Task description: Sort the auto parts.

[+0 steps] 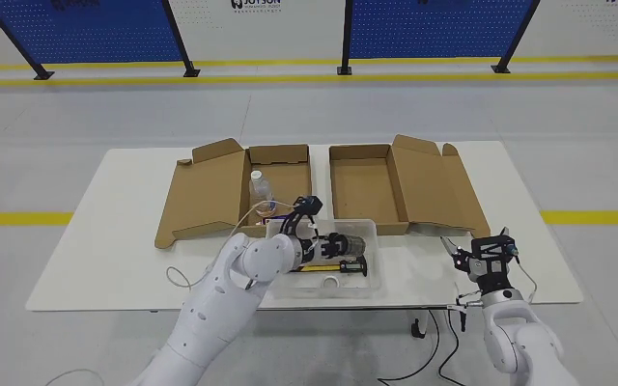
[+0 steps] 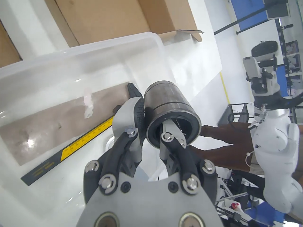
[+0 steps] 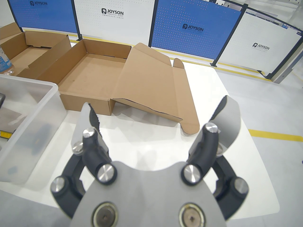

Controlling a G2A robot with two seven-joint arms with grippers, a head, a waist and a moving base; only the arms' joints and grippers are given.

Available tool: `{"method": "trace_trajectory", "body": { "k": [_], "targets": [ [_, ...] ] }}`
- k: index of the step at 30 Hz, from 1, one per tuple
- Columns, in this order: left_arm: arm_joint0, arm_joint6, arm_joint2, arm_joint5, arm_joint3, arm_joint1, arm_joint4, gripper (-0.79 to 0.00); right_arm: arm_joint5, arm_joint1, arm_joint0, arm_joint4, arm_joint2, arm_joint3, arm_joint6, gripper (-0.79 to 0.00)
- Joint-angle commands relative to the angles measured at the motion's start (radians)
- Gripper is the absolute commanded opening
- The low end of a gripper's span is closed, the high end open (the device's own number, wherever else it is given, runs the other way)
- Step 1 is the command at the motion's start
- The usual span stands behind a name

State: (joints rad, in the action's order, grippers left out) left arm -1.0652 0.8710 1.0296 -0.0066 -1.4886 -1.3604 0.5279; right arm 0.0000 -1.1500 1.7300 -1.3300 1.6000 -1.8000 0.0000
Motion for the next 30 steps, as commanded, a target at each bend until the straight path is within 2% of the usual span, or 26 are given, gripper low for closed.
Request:
{"method": "trace_trajectory", "body": {
  "k": [1, 5, 9, 23, 30],
  "targets": [
    [-0.021, 0.008, 0.014, -0.023, -0.048, 0.007, 0.010, -0.785, 0.000, 0.000, 0.000, 0.000, 0.000, 0.000, 0.000, 0.000],
    [-0.055, 0.030, 0.029, -0.047, -0.128, 0.019, 0.023, -0.785, 0.000, 0.000, 0.000, 0.000, 0.000, 0.000, 0.000, 0.000],
    [-0.074, 0.039, 0.038, -0.048, -0.157, 0.026, 0.027, -0.785, 0.000, 0.000, 0.000, 0.000, 0.000, 0.000, 0.000, 0.000],
    [-0.066, -0.012, 0.056, -0.025, -0.143, 0.035, 0.025, -0.785, 0.000, 0.000, 0.000, 0.000, 0.000, 0.000, 0.000, 0.000],
    [-0.039, -0.092, 0.098, 0.064, -0.127, 0.039, 0.078, -0.785, 0.000, 0.000, 0.000, 0.000, 0.000, 0.000, 0.000, 0.000]
  ]
}}
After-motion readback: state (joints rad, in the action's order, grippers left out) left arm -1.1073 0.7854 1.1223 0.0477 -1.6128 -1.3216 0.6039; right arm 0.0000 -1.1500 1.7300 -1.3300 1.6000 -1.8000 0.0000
